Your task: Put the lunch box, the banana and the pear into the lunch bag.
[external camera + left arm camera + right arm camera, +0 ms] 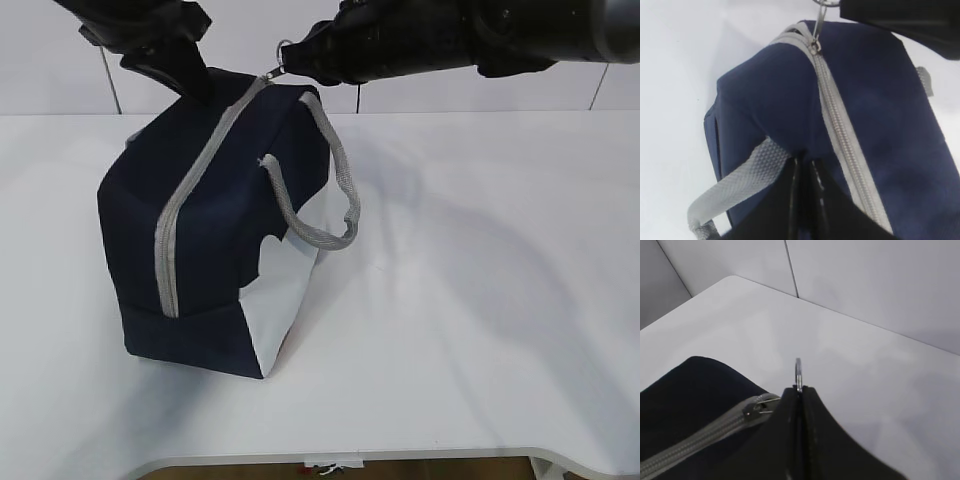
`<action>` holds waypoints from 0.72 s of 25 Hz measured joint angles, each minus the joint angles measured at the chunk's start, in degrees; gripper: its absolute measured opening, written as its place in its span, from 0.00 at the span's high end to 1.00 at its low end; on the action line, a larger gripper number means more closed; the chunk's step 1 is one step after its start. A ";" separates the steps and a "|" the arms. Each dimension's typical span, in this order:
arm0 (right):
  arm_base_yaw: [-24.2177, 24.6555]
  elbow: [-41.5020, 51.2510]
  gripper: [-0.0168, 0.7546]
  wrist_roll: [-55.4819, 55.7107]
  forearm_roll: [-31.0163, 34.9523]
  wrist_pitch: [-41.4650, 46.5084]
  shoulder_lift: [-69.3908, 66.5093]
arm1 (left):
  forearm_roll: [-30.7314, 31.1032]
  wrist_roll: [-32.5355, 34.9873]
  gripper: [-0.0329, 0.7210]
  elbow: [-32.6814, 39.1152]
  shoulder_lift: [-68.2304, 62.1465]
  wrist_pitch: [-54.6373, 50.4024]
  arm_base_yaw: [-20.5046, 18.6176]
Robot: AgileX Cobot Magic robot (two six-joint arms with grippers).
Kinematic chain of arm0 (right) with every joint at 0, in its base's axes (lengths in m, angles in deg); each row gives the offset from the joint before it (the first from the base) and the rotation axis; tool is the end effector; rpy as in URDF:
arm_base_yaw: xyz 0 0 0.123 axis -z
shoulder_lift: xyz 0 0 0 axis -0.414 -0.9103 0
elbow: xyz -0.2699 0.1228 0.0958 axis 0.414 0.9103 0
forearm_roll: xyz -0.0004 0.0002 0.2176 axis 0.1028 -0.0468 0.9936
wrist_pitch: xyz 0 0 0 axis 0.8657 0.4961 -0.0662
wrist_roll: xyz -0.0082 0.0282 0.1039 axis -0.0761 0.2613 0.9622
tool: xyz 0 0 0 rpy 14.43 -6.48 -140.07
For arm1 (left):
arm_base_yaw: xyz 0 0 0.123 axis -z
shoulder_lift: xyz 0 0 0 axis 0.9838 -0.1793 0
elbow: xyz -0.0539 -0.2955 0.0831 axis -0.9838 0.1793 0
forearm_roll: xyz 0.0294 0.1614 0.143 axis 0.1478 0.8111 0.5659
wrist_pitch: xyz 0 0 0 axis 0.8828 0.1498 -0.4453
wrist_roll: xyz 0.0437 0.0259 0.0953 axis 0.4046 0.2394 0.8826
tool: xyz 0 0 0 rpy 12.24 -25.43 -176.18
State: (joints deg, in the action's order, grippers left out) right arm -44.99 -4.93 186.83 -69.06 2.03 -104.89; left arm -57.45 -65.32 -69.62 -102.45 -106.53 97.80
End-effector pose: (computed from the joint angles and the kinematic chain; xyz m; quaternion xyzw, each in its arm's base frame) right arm 0.4367 0.1991 0.3103 -0.2214 0.7903 0.2327 0.5217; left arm 0.3756 -0.1662 0.3417 0.2653 0.9145 -0.2078 0.2237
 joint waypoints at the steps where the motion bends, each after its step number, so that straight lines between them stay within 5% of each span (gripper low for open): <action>1: 0.00 0.00 0.96 0.00 0.00 -0.02 0.00 | 0.00 0.55 0.96 0.00 0.00 -0.45 0.00; 18: -0.36 0.00 0.96 5.77 0.00 5.77 -0.22 | 0.00 8.17 0.96 -0.15 0.00 -2.97 0.00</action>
State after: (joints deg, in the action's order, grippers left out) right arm -45.35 -4.93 192.60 -69.06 7.80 -105.11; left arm -57.44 -57.14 -69.76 -102.45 -109.50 97.80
